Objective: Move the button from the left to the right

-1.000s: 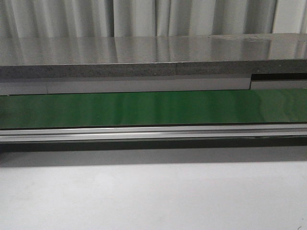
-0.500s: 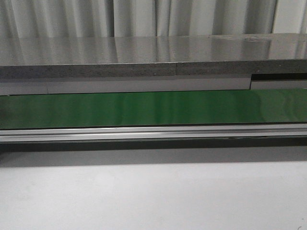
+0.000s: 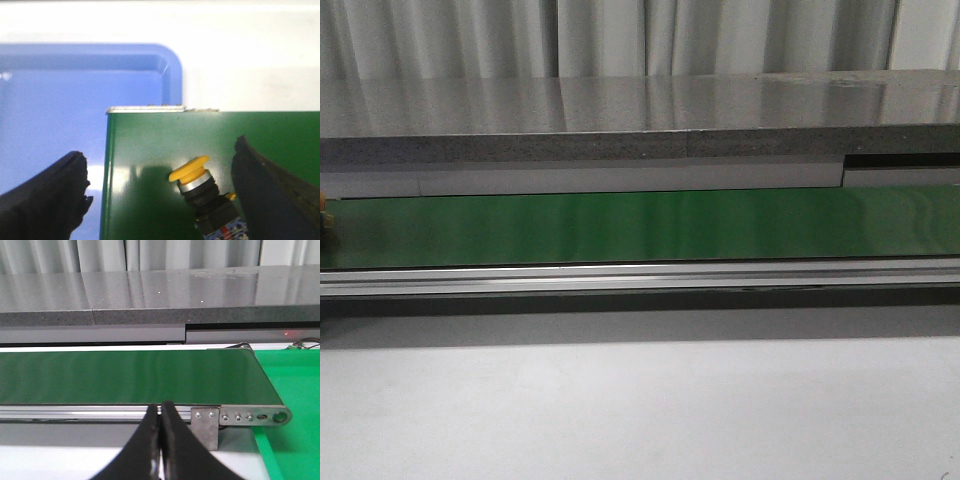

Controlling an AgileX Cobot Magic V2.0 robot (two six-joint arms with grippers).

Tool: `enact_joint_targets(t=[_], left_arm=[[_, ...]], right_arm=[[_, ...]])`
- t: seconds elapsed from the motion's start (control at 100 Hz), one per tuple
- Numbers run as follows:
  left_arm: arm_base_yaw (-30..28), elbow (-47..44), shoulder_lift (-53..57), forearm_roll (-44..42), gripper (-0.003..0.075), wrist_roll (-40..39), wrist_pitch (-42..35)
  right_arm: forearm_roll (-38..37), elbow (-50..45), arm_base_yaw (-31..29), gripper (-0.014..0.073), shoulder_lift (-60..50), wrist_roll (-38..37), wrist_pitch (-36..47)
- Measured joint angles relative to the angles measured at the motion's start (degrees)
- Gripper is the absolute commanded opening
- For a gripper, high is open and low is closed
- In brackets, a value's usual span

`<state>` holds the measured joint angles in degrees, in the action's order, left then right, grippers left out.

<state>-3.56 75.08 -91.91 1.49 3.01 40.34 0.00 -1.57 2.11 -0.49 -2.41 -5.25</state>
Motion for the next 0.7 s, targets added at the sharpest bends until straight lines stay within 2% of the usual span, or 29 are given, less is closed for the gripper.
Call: enact_joint_targets(t=[0.22, 0.7], left_arm=[[3.93, -8.15, 13.52, 0.20, 0.0567, 0.00, -9.34], [4.34, -36.34, 47.21, 0.56, 0.0567, 0.00, -30.12]], right_arm=[[0.00, 0.00, 0.00, -0.0067, 0.00, 0.00, 0.00], [0.00, 0.00, 0.00, -0.0067, 0.00, 0.00, 0.00]])
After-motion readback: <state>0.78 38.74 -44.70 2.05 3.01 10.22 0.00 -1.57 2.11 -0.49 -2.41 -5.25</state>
